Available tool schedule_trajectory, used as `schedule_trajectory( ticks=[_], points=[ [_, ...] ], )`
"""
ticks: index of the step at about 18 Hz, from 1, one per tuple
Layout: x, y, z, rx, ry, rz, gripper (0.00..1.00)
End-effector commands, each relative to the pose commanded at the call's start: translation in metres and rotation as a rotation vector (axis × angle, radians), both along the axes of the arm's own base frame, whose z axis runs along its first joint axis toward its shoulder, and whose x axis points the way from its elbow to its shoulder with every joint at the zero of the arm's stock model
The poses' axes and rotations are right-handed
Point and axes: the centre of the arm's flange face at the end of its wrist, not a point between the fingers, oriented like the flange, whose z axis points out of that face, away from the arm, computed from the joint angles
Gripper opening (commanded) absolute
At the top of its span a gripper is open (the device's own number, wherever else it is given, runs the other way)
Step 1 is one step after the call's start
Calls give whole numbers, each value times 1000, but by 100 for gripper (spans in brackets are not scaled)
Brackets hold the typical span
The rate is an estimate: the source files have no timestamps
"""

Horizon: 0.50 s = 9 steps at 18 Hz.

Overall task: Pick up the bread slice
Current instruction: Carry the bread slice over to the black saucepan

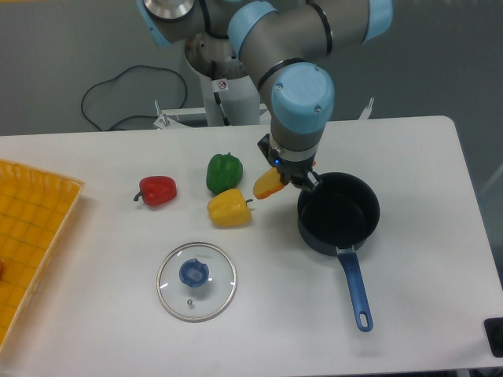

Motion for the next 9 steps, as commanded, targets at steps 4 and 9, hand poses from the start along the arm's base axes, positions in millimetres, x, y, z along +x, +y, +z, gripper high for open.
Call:
schedule_trajectory(
  ticks=[4,9],
  points=[
    [-9,-5,-4,8,12,15,0],
    [-28,-9,-14,23,31,40,0]
  ],
)
